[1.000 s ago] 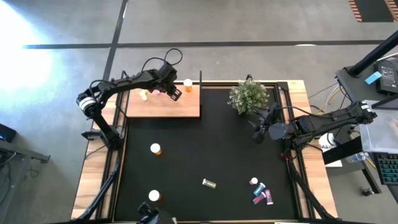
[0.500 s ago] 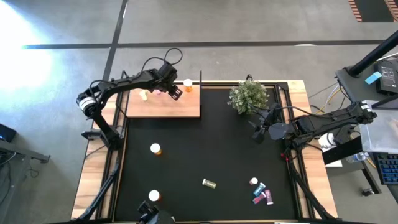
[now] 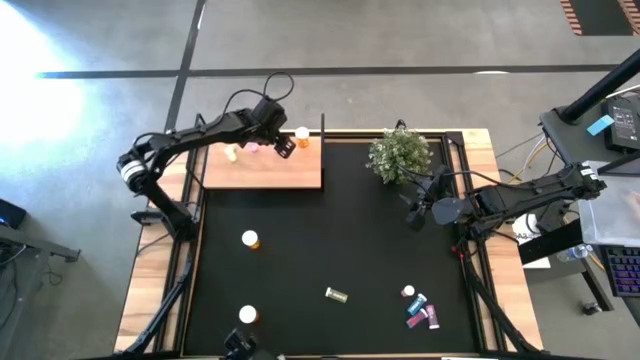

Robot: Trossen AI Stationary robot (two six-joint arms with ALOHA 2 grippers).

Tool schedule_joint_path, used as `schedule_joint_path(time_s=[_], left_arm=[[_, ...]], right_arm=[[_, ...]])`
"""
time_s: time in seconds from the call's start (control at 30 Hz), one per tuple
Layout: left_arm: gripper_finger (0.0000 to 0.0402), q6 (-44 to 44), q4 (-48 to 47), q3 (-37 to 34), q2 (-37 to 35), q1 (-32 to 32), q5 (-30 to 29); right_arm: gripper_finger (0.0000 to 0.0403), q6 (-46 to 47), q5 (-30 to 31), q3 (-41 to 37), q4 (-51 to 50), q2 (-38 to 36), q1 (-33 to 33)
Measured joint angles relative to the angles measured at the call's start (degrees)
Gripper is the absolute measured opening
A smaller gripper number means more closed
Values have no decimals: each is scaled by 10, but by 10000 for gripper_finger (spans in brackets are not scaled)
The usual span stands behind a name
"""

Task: Pick and place medicine bottles onto shelf by color
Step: Put the top pink medicine bottle on the shelf aligned with the other pink medicine bottle

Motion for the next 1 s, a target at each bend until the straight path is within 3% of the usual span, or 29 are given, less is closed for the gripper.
schedule_joint_path(time_s=[0.23, 0.47, 0.7, 1.0], left_arm=[[219, -30, -31, -19, -77, -70, 0], [219, -75, -30, -39, -123, -202, -1], [219, -78, 78, -96, -126, -335, -3], [219, -146, 222, -165, -125, -453, -4]], right_arm=[[244, 0, 0, 0, 0, 0, 0], [244, 0, 0, 0, 0, 0, 0], [244, 0, 0, 0, 0, 0, 0], [244, -22, -3, 0, -1, 0, 0]])
